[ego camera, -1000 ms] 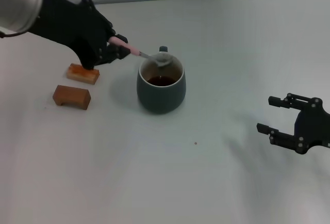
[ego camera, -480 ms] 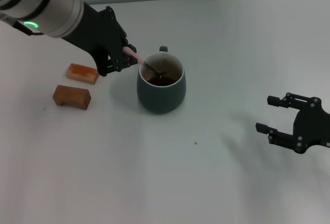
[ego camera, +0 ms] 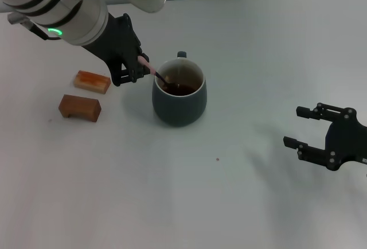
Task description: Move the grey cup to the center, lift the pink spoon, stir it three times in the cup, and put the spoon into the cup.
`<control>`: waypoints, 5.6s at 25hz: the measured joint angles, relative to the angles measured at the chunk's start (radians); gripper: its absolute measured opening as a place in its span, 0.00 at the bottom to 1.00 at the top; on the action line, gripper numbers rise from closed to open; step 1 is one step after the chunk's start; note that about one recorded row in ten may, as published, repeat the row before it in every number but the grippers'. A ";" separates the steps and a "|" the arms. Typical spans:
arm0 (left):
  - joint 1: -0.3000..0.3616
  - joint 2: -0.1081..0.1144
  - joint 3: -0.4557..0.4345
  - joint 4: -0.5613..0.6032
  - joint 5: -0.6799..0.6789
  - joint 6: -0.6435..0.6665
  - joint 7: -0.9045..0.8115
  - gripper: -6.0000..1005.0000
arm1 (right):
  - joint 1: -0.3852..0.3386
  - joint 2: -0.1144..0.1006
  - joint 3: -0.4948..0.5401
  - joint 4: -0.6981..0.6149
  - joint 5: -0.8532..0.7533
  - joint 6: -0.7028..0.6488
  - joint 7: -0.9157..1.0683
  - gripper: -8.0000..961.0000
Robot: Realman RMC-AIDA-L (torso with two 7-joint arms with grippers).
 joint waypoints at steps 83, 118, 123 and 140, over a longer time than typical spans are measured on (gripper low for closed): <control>-0.036 0.001 -0.006 -0.090 -0.050 -0.001 -0.028 0.27 | 0.014 0.001 0.002 0.017 0.000 0.004 -0.004 0.71; 0.452 0.014 -0.314 -0.181 -1.117 -0.282 0.427 0.79 | 0.010 -0.002 -0.007 0.027 -0.004 -0.007 -0.014 0.71; 0.498 0.014 -0.427 -0.422 -1.304 -0.134 0.735 0.80 | -0.003 -0.002 -0.007 0.026 -0.006 -0.018 -0.047 0.71; 0.646 0.019 -0.590 -1.035 -1.180 0.058 1.559 0.79 | -0.087 0.004 -0.082 0.027 -0.006 -0.101 -0.272 0.71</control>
